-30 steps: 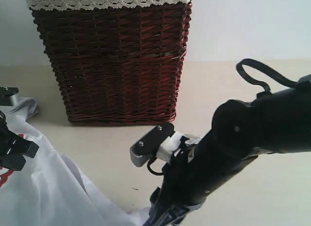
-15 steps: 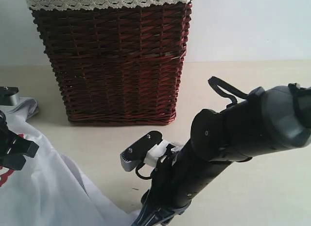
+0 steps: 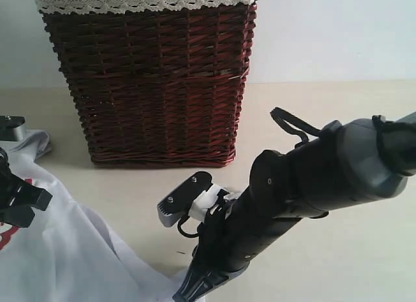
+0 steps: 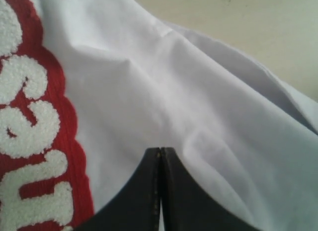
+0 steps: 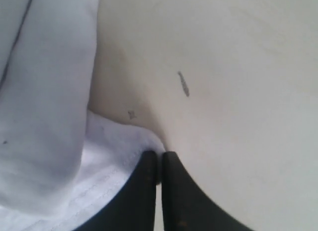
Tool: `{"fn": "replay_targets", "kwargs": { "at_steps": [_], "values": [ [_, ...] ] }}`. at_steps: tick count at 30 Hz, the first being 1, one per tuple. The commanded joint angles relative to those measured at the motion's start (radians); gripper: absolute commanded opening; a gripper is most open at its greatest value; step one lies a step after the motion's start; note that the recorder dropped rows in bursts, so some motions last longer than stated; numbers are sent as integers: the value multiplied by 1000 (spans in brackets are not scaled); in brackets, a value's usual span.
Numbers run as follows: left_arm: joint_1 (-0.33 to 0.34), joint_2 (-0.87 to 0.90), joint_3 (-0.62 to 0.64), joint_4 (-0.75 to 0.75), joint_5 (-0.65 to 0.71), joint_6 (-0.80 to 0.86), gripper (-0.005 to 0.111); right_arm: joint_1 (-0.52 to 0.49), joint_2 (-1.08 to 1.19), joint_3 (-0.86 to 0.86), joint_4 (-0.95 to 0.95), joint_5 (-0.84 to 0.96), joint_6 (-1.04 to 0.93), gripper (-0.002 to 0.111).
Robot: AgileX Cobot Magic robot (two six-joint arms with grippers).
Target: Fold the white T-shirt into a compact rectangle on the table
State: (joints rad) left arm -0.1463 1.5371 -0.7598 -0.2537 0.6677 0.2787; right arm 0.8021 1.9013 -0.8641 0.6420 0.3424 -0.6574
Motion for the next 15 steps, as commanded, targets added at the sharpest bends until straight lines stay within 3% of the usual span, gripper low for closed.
{"fn": "replay_targets", "kwargs": {
  "at_steps": [1, 5, 10, 15],
  "values": [
    [-6, -2, 2, -4, -3, 2, 0, 0, 3, 9, -165, -44, 67, 0],
    [-6, -2, 2, -4, -2, 2, 0, 0, -27, 9, -477, -54, 323, 0],
    [-6, -2, 2, -4, 3, 5, 0, 0, -46, 7, -1098, -13, 894, 0],
    [-6, -2, 2, -2, 5, 5, 0, 0, -56, 7, -1579, 94, 1344, 0]
  ]
}}
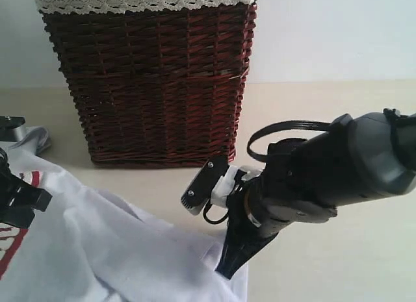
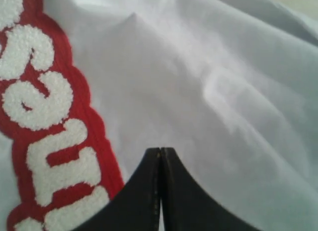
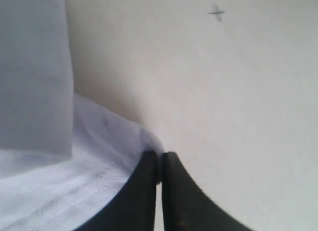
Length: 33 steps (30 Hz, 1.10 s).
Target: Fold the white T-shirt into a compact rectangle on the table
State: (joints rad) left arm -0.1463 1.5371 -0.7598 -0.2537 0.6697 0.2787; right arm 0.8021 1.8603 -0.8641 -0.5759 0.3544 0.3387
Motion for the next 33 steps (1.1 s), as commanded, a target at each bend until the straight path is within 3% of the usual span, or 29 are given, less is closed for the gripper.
{"fn": "replay_targets", "kwargs": {
  "at_steps": [1, 5, 9, 17, 21, 26, 33],
  "values": [
    [-6, -2, 2, -2, 3, 5, 0, 0, -18, 7, -427, 108, 419, 0],
    [-6, -2, 2, -2, 3, 8, 0, 0, -58, 7, -533, 146, 521, 0],
    [-6, -2, 2, -2, 6, 13, 0, 0, -138, 7, -536, 110, 521, 0],
    [-6, -2, 2, -24, 39, 31, 0, 0, -304, -53, -559, 243, 501, 0],
    [-6, -2, 2, -42, 41, 52, 0, 0, -374, -63, -576, 226, 485, 0],
    [-6, -2, 2, -58, 41, 62, 0, 0, -467, -63, -516, 104, 472, 0],
    [-6, -2, 2, -83, 47, 91, 0, 0, -474, -63, -337, 217, 353, 0]
  ]
}}
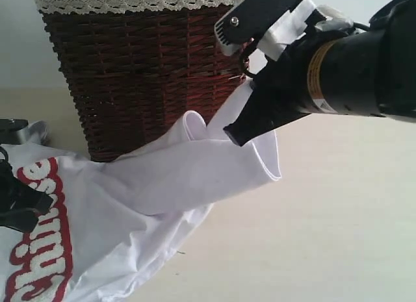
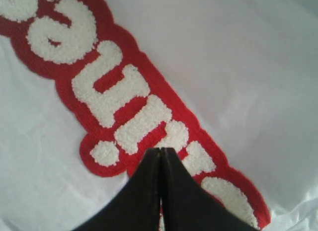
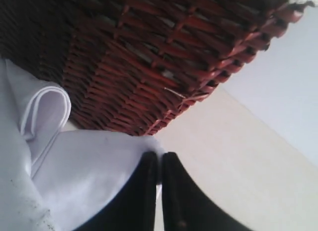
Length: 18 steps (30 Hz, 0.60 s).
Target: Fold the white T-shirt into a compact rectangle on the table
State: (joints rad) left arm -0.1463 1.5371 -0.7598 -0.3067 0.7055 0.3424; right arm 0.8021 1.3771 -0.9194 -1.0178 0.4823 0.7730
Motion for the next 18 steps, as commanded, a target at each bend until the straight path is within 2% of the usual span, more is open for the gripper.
{"fn": "replay_targets", "kwargs": {
  "at_steps": [1, 5, 7, 9, 11, 13, 14, 15, 18],
  "values": [
    [-6, -2, 2, -30, 14, 27, 0, 0, 17, -8, 137, 122, -104, 0],
    [-6, -2, 2, -65, 36, 51, 0, 0, 38, -8, 311, 196, -270, 0],
    [-11, -2, 2, -157, 85, 157, 0, 0, 39, -8, 364, 195, -321, 0],
    [-45, 3, 2, -290, 153, 344, 0, 0, 39, -8, 374, 195, -329, 0],
    [-113, 7, 2, -407, 203, 517, 0, 0, 39, -8, 372, 195, -329, 0],
    [-199, 14, 2, -439, 198, 595, 0, 0, 39, -8, 372, 199, -329, 0],
    [-251, 14, 2, -430, 168, 596, 0, 0, 39, -8, 377, 199, -329, 0],
    [-343, 26, 2, -393, 76, 566, 0, 0, 39, -8, 379, 199, -329, 0],
    [-426, 73, 2, -301, -39, 454, 1, 0, 39, -8, 362, 197, -326, 2]
  ]
}}
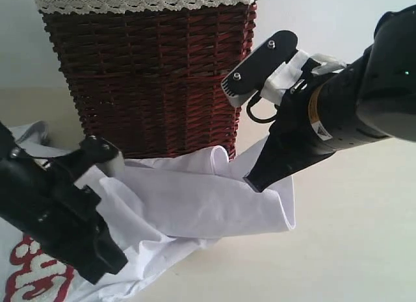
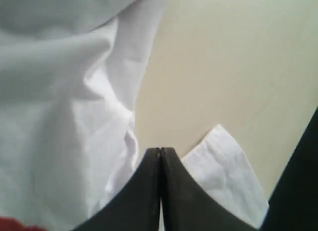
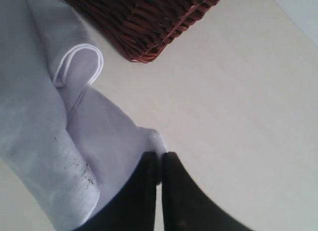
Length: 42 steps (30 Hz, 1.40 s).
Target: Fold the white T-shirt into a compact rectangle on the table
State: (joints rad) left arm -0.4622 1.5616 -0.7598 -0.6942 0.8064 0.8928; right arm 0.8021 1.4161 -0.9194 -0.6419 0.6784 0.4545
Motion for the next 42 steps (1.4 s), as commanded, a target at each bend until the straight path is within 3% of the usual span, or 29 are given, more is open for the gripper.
{"fn": "replay_targets", "kwargs": {
  "at_steps": [1, 5, 11, 15, 19, 28, 36, 42],
  "values": [
    [-136, 91, 2, 155, -131, -157, 5, 0, 0, -8, -14, 1, -8, 9],
    [-156, 238, 2, 387, 7, -374, 24, 0, 0, -8, -26, 3, 3, 37],
    [-156, 266, 26, 398, 276, -375, 25, 0, 14, -8, -53, 24, 66, 40],
    [-156, 251, 26, 399, 249, -375, 25, 0, 114, -8, 53, 14, -5, 37],
    [-156, 240, 26, 399, 239, -375, 25, -4, 219, -8, 108, -82, -45, 43],
    [-156, 238, 26, 391, 201, -375, 25, -136, 378, -8, 249, -344, -107, 45],
    [-156, 238, 26, 391, 179, -375, 25, -127, 470, -8, 488, -391, -408, 45],
    [-156, 238, 26, 391, 170, -373, 25, -127, 494, -8, 509, -433, -434, 44]
  ]
}}
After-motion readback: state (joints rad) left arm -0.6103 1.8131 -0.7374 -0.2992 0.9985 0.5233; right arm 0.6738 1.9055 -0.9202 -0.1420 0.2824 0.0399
